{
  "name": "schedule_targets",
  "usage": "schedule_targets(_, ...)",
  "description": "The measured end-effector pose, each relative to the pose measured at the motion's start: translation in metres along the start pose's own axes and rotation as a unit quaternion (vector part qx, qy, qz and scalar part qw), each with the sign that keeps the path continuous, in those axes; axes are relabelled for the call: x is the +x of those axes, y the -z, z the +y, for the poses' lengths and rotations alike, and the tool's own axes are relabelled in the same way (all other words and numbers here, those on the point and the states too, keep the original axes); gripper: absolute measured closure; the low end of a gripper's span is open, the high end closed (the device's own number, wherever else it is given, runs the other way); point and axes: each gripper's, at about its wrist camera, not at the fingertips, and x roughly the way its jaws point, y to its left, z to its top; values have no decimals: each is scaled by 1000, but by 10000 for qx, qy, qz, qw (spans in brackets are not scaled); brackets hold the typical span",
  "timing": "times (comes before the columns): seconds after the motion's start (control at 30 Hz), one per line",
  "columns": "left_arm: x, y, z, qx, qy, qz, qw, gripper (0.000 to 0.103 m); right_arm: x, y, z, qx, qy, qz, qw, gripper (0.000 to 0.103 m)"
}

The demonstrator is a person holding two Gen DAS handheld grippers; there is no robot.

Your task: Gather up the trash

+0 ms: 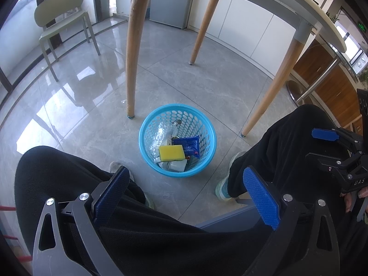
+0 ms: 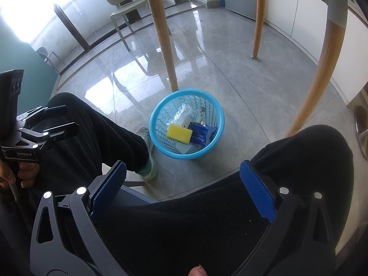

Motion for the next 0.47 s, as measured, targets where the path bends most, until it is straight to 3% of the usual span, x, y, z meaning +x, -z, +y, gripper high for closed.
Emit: schedule_targets(0.47,2,3,8,-30,72,114,9999,6,0,-1,0,5,-2,5,10000,9)
